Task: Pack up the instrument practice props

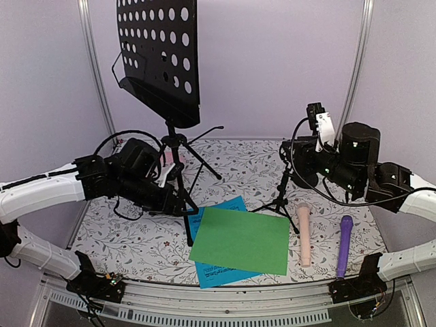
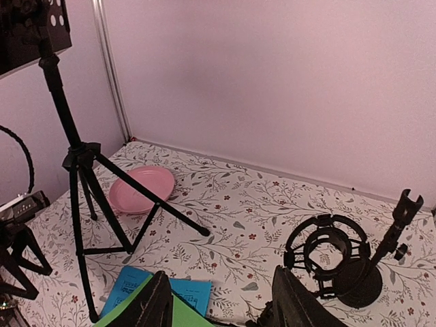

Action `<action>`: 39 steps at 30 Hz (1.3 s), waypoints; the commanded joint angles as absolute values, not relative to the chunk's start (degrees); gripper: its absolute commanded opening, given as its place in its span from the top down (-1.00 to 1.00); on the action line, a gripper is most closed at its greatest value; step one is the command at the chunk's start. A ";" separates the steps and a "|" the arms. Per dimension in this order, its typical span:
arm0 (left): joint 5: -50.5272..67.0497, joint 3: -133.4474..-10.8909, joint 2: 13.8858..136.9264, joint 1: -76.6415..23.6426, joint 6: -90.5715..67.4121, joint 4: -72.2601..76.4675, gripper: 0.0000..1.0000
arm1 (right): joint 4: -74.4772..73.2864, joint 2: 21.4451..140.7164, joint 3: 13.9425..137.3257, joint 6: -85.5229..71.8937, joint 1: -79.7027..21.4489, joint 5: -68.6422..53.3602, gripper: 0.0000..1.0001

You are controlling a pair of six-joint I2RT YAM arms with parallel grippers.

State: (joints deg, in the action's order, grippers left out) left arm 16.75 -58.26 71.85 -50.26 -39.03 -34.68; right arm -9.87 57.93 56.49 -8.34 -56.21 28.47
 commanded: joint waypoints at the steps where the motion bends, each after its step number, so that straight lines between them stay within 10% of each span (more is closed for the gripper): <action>1: 5.08 -57.80 65.28 -50.28 -39.34 -40.05 -0.69 | -5.82 62.11 58.57 -3.06 -56.23 17.13 -0.03; 22: -10.70 -52.04 71.30 -54.43 -34.41 -23.65 -0.49 | -8.09 66.36 59.80 -8.96 -56.21 17.29 -0.03; 39: -23.98 -55.08 78.16 -56.19 -34.07 -25.06 0.37 | -9.06 65.05 59.17 -12.09 -56.18 17.84 -0.03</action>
State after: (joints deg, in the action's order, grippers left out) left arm -20.29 -54.00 77.73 -55.55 -34.44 -25.15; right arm -8.60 66.17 59.61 -10.96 -56.21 17.23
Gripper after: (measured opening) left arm 0.348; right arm 0.513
